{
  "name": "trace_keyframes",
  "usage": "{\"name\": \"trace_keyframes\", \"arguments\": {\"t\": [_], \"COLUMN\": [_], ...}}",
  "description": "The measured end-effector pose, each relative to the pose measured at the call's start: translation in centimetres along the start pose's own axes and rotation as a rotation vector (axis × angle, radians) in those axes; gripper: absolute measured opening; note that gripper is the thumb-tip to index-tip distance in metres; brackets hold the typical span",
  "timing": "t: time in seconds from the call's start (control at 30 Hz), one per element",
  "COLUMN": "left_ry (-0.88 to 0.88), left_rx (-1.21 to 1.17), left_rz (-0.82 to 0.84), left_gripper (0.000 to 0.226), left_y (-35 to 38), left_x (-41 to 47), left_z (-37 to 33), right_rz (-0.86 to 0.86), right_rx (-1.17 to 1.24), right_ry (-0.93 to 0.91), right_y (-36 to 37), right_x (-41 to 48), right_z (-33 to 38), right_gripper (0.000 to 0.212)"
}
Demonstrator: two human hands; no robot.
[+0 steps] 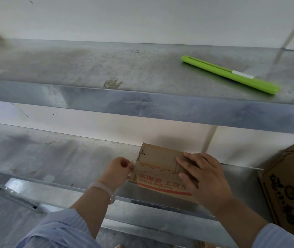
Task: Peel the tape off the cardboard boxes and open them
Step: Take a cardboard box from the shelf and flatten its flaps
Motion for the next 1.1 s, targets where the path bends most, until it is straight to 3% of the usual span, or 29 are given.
{"name": "trace_keyframes", "arguments": {"t": [0.13, 0.27, 0.37, 0.43, 0.63, 0.8, 0.9, 1.0, 1.1], "left_ry": [-0.038, -0.014, -0.038, -0.032, -0.038, -0.038, 0.086, 0.194, 0.243], "left_rx": [-0.122, -0.225, -0.187, -0.119, -0.256, -0.142, -0.168, -0.226, -0.286], "left_rz": [-0.210, -0.292, -0.251, -0.229, -0.334, -0.235, -0.206, 0.017, 0.101], "left_gripper": [0.025, 0.006, 0.045, 0.055, 0.020, 0.027, 0.017, 0.013, 0.025], "left_y": [-2.8, -5.8, -6.4, -6.0, -6.7, -5.0, -3.3, 0.1, 1.1], "left_x": [0.4, 2.1, 6.3, 8.5, 4.6, 3.1, -0.4, -4.0, -5.9], "left_z": [1.1, 0.4, 1.3, 1.9, 0.3, -1.3, -3.2, -4.3, -4.4], "right_rz": [0.028, -0.029, -0.076, -0.082, -0.149, -0.145, -0.173, -0.246, -0.295], "right_rx": [0.021, 0.100, 0.249, 0.292, 0.168, 0.436, 0.492, 0.590, 0.687], "right_ry": [0.003, 0.016, 0.038, 0.044, 0.269, 0.461, 0.555, 0.592, 0.627], "right_y": [0.1, -0.4, -0.9, -1.3, -2.7, -2.1, -2.1, -2.9, -3.4], "right_x": [0.1, 0.2, -0.5, -1.0, -2.8, -4.2, -4.4, -4.2, -4.4], "right_z": [0.0, -0.3, -0.9, -1.4, -3.1, -3.3, -3.6, -3.2, -3.1], "right_gripper": [0.053, 0.054, 0.057, 0.059, 0.053, 0.055, 0.054, 0.036, 0.032]}}
Point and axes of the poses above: each hand's wrist, its own x-axis towards the middle knuckle, its own y-axis out of the palm, z = x × y, the point moved 7 cm from there along x, towards the middle knuckle, and after that the axes turned 15 degrees about -y, right-handed, at the moved point
